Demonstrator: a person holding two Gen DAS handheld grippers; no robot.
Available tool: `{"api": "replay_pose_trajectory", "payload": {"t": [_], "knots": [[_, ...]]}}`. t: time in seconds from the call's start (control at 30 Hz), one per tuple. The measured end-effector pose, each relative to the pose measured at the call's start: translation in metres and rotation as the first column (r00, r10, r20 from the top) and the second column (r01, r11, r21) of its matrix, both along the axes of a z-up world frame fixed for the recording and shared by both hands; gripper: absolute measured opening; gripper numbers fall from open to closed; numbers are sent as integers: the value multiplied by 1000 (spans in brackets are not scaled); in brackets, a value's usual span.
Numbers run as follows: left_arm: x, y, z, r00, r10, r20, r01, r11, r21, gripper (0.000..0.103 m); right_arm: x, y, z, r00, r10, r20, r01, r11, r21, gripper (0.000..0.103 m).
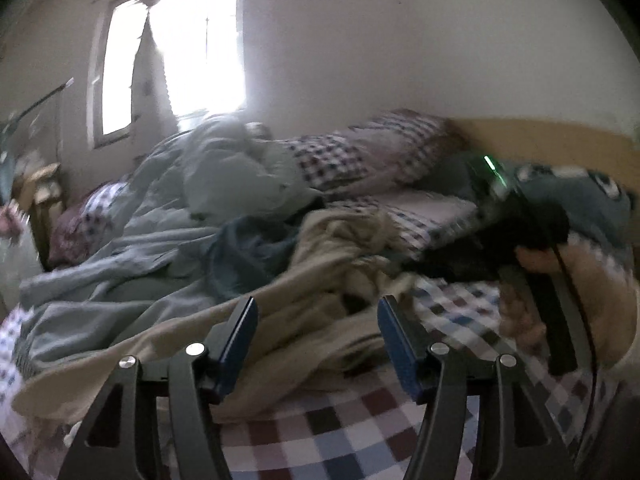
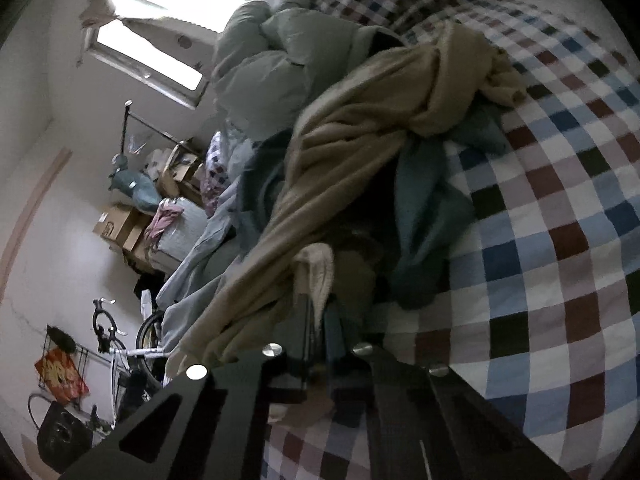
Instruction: Fold clothes
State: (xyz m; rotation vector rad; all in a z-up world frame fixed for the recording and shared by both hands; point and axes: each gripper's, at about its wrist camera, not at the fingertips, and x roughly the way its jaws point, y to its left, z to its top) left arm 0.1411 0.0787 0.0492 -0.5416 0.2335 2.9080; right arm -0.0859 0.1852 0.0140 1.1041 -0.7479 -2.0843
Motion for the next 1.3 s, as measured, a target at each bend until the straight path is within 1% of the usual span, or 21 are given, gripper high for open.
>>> {"api": "replay_pose_trajectory", "payload": {"t": [0.03, 0.17, 0.23, 0.3, 0.43, 0.5, 0.63, 0.7, 0.73, 0.77, 0.83, 0.9, 0.97, 1.07, 1.17, 1.23, 1.27, 1.3], "knots": [[1, 11, -2, 1000, -21, -4, 21, 999, -37, 66, 3, -2, 5, 1000, 13, -19, -13, 1000, 5, 4], [5, 46, -12, 997, -72, -18, 69, 988, -139, 66, 15, -11, 25, 994, 71, -85, -69, 997, 26, 3], [9, 62, -15, 995, -92, -45, 82, 977, -198, 66, 20, -15, 29, 990, 100, -103, -99, 995, 23, 3], [10, 74, -18, 993, -99, -60, 82, 968, -235, 66, 26, -20, 34, 983, 135, -125, -134, 991, 23, 3], [7, 87, -20, 994, -83, -70, 63, 966, -250, 66, 39, -32, 45, 966, 199, -164, -193, 980, 46, 3], [5, 90, -19, 995, -57, -85, 34, 969, -245, 66, 46, -36, 51, 957, 224, -184, -217, 974, 59, 3], [2, 91, -13, 993, -9, -119, -17, 976, -219, 66, 57, -30, 57, 947, 247, -207, -237, 969, 72, 3], [-1, 91, -10, 991, 10, -131, -39, 976, -213, 57, 60, -27, 58, 944, 252, -213, -242, 968, 72, 3], [-3, 92, -9, 991, 19, -133, -48, 976, -213, 46, 62, -26, 59, 943, 253, -214, -243, 967, 72, 3], [-5, 92, -9, 991, 27, -129, -55, 975, -215, 32, 63, -25, 60, 943, 254, -216, -243, 967, 72, 3], [-9, 94, -10, 993, 39, -116, -64, 973, -221, 23, 65, -23, 60, 943, 253, -215, -243, 967, 71, 3], [-11, 95, -12, 993, 46, -109, -70, 972, -224, 18, 66, -21, 59, 944, 250, -214, -240, 968, 71, 3], [-12, 96, -12, 993, 47, -109, -71, 972, -225, 11, 63, -23, 60, 945, 247, -213, -237, 969, 74, 3], [-11, 96, -12, 993, 42, -108, -65, 975, -215, 9, 63, -22, 61, 945, 246, -217, -232, 969, 88, 3], [-6, 96, -9, 993, 38, -112, -61, 976, -209, 7, 63, -20, 63, 946, 238, -222, -221, 970, 99, 7], [-2, 96, -7, 993, 21, -115, -44, 978, -203, 7, 60, -15, 64, 949, 224, -223, -207, 974, 97, 16], [2, 96, -6, 993, 3, -120, -28, 979, -203, 7, 59, -13, 65, 950, 216, -224, -200, 975, 95, 29], [6, 96, -4, 992, -12, -123, -14, 979, -204, 6, 58, -10, 65, 952, 209, -224, -192, 977, 94, 45]]}}
